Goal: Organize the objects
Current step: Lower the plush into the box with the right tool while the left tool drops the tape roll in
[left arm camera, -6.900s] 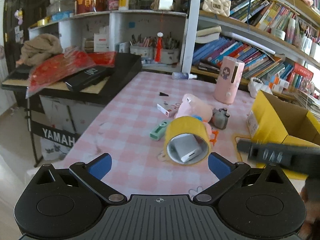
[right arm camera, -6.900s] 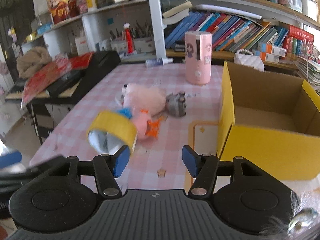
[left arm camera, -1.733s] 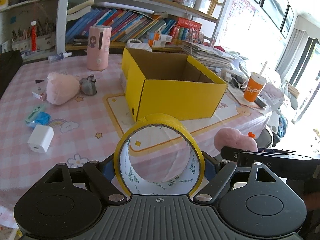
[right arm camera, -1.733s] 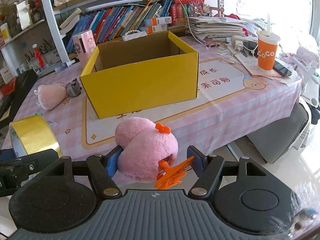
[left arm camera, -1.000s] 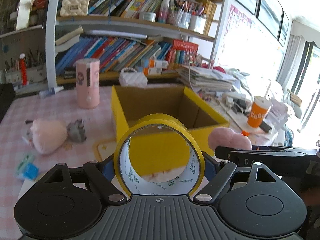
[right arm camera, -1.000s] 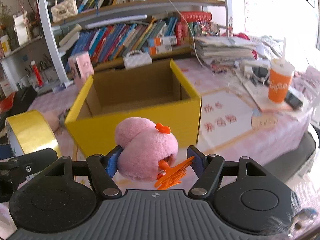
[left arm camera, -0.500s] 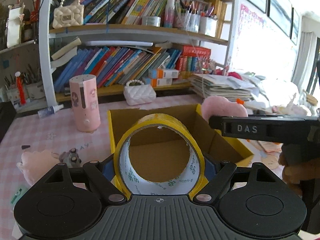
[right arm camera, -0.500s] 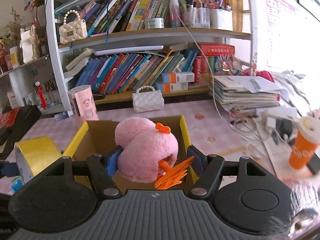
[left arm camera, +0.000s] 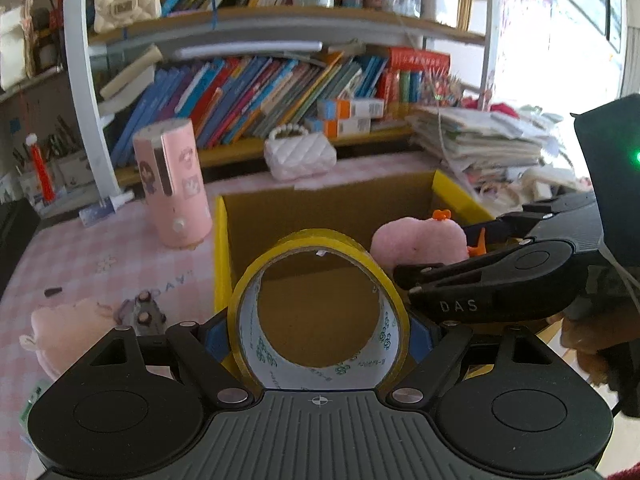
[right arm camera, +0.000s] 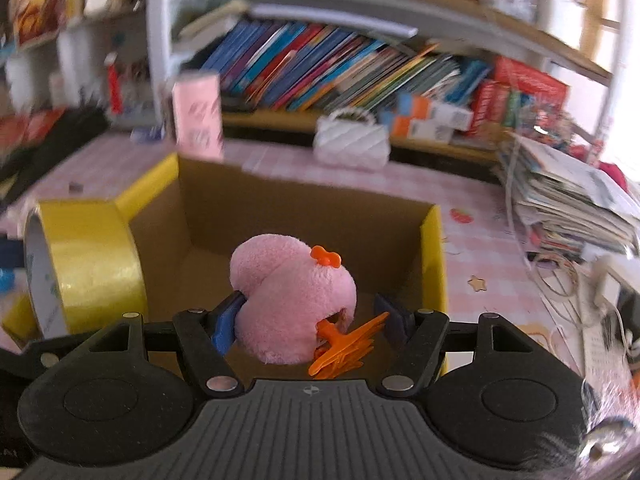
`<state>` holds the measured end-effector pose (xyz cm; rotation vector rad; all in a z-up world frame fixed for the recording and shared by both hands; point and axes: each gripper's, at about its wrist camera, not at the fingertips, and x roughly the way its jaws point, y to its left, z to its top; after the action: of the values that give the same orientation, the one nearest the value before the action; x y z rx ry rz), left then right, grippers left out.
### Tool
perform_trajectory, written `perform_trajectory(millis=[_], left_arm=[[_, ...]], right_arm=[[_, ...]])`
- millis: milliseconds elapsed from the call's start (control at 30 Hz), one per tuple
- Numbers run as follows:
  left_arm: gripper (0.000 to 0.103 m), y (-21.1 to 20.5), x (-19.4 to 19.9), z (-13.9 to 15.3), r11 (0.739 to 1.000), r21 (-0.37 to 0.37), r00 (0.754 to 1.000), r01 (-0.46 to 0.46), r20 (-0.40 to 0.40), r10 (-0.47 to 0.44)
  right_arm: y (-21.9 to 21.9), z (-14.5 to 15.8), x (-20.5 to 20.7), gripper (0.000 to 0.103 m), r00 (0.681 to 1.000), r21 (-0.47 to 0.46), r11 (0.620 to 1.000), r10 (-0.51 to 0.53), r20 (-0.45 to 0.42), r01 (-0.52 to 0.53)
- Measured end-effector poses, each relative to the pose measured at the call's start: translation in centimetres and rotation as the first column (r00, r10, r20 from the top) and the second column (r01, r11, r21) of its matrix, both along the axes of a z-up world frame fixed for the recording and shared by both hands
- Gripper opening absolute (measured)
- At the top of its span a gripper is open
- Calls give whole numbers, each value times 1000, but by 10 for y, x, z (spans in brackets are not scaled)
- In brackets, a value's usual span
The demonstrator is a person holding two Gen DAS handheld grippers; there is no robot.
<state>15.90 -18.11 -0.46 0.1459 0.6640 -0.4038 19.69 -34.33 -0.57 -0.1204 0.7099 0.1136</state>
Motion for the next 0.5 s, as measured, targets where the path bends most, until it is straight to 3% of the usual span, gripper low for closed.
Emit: perform_trajectory(millis=[100, 267, 500], left_arm=[[84, -5, 2, -7, 1000, 21, 1000, 10, -9, -10], [84, -14, 6, -13, 998, 45, 999, 39, -18, -38], [84, -26, 7, -17, 994, 83, 998, 70, 0, -70]], right_arm=[[0, -12, 8, 67, 997, -54, 998, 29, -69, -33], [4, -15, 7, 67, 994, -134, 988, 64, -92, -76], [-8, -15, 0, 67, 997, -122, 992, 17, -78, -26]])
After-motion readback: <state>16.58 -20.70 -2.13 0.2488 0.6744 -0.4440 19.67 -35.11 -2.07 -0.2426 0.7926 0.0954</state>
